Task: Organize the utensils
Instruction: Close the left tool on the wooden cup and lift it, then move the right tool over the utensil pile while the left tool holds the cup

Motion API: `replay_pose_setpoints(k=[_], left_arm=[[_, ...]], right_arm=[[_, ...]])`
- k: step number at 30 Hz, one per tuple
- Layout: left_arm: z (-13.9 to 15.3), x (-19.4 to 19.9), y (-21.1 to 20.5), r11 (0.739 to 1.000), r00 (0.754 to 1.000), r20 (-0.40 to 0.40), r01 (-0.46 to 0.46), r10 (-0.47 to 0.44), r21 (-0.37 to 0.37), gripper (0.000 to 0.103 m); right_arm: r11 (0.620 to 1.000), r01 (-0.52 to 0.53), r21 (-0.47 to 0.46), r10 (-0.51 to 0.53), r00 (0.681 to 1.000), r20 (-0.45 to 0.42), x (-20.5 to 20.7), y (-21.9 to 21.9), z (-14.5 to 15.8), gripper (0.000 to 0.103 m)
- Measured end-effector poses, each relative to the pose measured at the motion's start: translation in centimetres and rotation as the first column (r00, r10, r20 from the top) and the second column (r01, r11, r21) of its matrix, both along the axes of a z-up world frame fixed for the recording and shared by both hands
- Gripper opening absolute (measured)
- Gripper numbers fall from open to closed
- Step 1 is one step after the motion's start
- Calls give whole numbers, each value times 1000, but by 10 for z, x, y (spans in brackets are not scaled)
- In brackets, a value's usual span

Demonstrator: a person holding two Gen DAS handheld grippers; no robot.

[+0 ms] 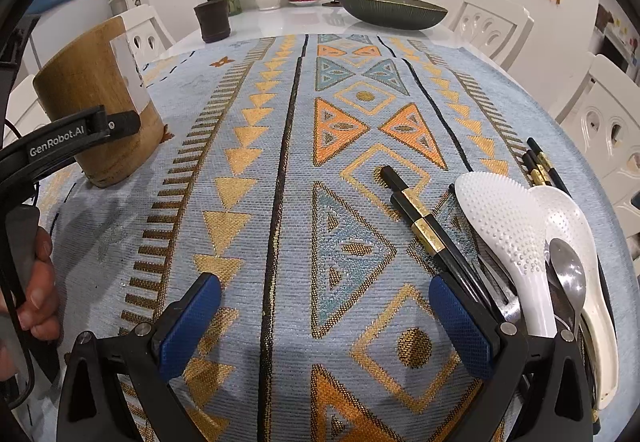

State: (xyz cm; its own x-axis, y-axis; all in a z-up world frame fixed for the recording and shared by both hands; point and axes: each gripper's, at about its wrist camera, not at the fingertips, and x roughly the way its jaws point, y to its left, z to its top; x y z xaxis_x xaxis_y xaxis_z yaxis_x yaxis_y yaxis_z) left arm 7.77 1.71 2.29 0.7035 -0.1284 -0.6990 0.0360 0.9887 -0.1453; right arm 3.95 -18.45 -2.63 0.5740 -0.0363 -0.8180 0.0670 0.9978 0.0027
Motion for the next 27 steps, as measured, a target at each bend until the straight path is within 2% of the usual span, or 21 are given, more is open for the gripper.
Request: replay_pose_setpoints(k=[6,11,19,23,27], left_arm=[[8,-14,11,999,999,14,41,-41,-21,91],[6,-28,10,998,998,4,58,-58,12,90],[1,-39,8,998,998,0,60,-60,18,92],[-10,-39,10,999,996,-81,35,-34,8,94],[-4,-48,6,998,999,-30,18,-17,52,94]], right_arm=[[1000,0,-1,0,1000,0,0,0,0,103],[1000,0,-1,0,1000,0,0,0,0,103],[1000,0,-1,0,1000,0,0,0,0,103],[1000,0,-2,0,1000,0,0,0,-1,103],[1000,0,-2,0,1000,0,0,0,-1,103]])
